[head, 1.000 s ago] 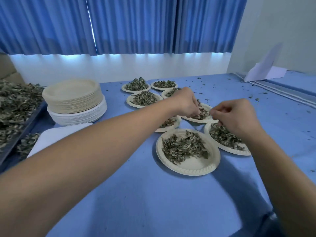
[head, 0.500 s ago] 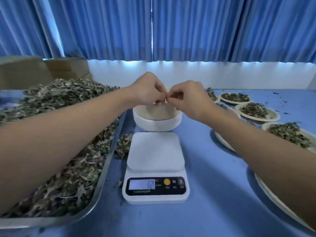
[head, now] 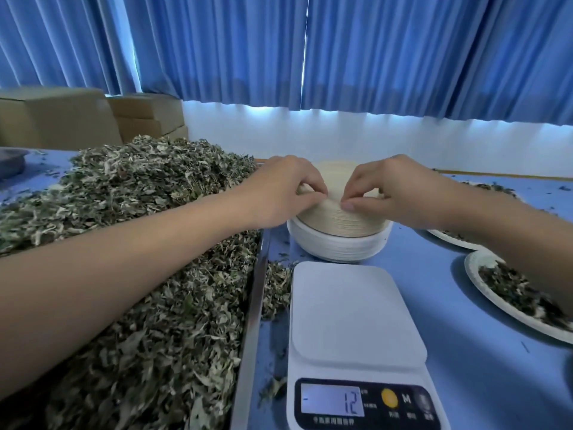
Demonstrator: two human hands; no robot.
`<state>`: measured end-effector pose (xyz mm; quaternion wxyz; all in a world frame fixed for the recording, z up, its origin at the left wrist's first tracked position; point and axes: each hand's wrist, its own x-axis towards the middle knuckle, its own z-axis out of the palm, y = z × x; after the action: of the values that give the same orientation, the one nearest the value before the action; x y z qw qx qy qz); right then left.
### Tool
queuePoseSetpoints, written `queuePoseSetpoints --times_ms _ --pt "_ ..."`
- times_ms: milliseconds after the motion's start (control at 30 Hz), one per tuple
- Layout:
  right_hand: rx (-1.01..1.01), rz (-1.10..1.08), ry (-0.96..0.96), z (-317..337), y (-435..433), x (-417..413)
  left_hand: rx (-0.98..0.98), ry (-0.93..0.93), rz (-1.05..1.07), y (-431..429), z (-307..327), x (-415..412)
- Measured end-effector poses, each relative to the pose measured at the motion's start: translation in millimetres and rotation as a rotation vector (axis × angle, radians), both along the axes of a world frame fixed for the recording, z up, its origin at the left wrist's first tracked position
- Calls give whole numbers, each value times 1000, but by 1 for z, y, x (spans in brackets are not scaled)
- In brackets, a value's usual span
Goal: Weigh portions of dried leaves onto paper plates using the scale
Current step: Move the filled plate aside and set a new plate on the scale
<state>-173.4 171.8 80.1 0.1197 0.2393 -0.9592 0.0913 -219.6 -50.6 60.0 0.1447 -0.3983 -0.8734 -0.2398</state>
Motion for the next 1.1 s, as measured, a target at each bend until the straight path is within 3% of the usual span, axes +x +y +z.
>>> queuePoseSetpoints --times_ms 233,533,1100 --pt "180 56 116 -3 -5 4 10 -6 -98 7 -3 -1" --pt "105 96 58 -3 -1 2 -63 10 -133 7 -2 -4" --pt "187 131 72 6 0 4 -48 17 -141 7 -1 -5"
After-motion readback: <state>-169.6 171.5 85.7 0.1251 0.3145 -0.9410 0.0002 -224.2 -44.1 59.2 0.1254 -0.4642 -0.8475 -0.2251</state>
